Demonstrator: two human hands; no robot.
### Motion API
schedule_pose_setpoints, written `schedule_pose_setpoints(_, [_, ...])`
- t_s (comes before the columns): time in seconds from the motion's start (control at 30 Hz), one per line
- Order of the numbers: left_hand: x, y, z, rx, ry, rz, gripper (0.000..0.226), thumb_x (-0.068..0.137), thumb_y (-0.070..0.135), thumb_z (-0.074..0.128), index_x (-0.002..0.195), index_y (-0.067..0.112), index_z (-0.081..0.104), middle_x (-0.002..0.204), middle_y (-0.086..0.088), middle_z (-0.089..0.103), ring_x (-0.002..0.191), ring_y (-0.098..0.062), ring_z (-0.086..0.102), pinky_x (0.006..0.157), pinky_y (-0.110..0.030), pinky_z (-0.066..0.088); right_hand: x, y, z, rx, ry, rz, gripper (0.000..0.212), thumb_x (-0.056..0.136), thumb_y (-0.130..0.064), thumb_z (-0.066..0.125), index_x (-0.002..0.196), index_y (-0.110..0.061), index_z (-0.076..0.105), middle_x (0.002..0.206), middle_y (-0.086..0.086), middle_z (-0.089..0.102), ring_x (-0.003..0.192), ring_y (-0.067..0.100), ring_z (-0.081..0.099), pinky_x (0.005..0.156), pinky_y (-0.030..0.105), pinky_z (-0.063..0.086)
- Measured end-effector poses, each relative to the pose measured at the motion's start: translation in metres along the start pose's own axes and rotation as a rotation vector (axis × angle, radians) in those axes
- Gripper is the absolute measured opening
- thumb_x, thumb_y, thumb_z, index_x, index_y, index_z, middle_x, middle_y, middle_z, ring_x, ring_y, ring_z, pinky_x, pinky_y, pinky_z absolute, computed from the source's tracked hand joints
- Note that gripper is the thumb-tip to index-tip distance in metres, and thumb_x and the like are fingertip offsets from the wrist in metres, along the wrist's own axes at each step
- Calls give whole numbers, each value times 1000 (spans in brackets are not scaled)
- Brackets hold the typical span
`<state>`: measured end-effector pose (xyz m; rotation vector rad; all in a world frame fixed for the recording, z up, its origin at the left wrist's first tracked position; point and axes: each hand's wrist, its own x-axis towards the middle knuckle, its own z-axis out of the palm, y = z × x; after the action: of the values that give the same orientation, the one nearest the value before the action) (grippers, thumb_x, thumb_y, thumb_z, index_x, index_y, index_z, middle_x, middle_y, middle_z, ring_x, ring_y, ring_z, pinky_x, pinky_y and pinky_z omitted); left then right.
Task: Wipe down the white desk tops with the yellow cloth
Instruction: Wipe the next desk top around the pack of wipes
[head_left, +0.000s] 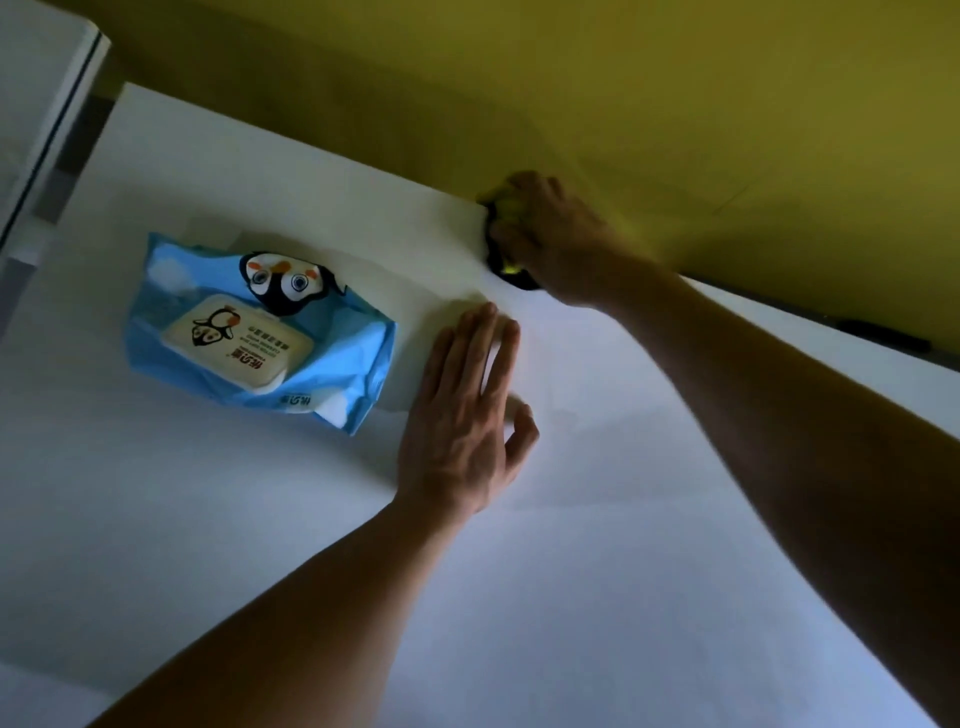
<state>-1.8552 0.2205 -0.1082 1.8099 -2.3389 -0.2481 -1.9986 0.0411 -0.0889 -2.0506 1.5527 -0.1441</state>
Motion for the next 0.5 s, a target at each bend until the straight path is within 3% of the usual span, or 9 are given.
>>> schedule_pose_setpoints(0.2, [2,-5,2,3,3,8,77,95,36,48,163,6,29,172,-17,20,161,-30,17,131,-44,16,57,-72,31,-40,85,-40,47,106,-46,37,145,-19,38,129,10,53,116,31,56,82,33,35])
schedule_pose_setpoints(0.33, [3,-9,2,21,-17,2,79,93,39,44,164,7,27,172,-15,21,160,-30,21,129,-47,21,10,-28,17,-45,155,17,42,106,-42,39,140,-17,44,127,13,54,114,33,56,81,32,30])
schedule_pose_setpoints(0.5, [-1,-4,0,28,-12,-6,75,96,35,43,164,7,28,172,-16,23,159,-31,22,130,-46,20,-87,76,-24,-143,148,137,51,98,-43,31,137,-12,44,124,21,53,109,43,54,92,47,39])
